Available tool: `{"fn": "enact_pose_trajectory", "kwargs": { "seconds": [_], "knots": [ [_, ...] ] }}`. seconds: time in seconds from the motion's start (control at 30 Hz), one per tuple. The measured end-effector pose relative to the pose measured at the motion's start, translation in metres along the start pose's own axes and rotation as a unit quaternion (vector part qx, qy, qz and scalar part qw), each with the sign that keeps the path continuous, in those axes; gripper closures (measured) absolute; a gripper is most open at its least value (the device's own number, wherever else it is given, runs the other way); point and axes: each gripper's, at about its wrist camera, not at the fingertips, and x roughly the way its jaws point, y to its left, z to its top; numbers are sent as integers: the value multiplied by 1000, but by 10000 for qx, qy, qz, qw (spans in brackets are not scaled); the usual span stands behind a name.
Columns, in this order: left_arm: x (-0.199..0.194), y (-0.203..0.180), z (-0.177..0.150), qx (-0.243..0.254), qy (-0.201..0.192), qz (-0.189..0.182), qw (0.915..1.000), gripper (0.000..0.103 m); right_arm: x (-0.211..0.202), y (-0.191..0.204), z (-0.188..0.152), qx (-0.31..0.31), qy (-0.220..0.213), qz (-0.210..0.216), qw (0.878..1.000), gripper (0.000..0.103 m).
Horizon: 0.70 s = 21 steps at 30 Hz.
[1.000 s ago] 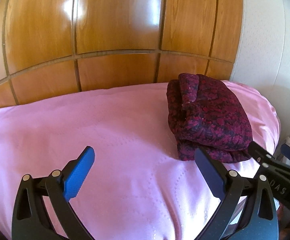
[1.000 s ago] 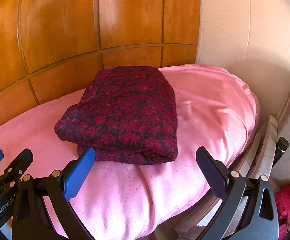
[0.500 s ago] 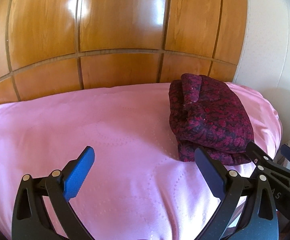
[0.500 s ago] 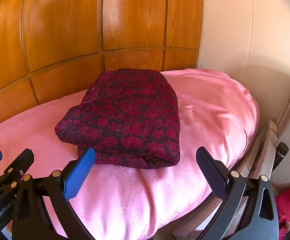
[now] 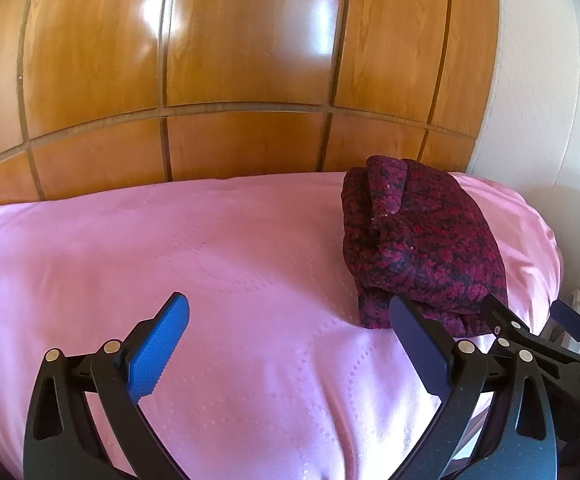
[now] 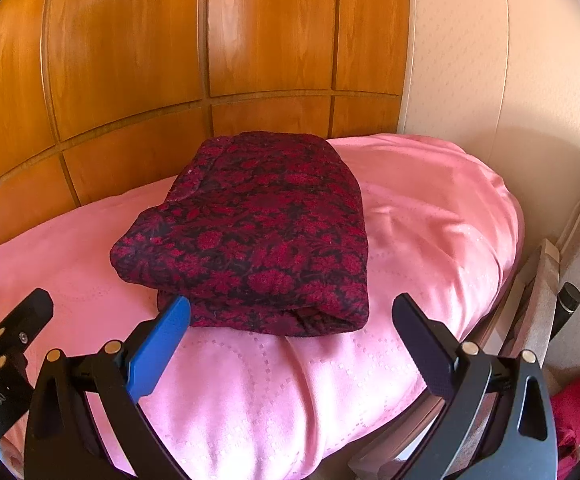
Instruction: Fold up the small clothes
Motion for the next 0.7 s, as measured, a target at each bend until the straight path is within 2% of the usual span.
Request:
{"fn": "enact_pose_trajectory", "kwargs": {
  "seconds": [0.47, 0.6, 0.7],
  "knots": [
    [-2, -3, 0, 43, -18, 50, 10000, 4, 4, 1, -3, -24, 32, 45, 10000, 2],
    [6, 1, -1, -98, 201, 15, 9997, 4, 4, 1, -4, -21, 31, 40, 10000, 2],
    [8, 2, -1, -52, 200, 38, 9998, 4, 4, 0, -2, 1, 12, 43, 10000, 2]
  ]
}}
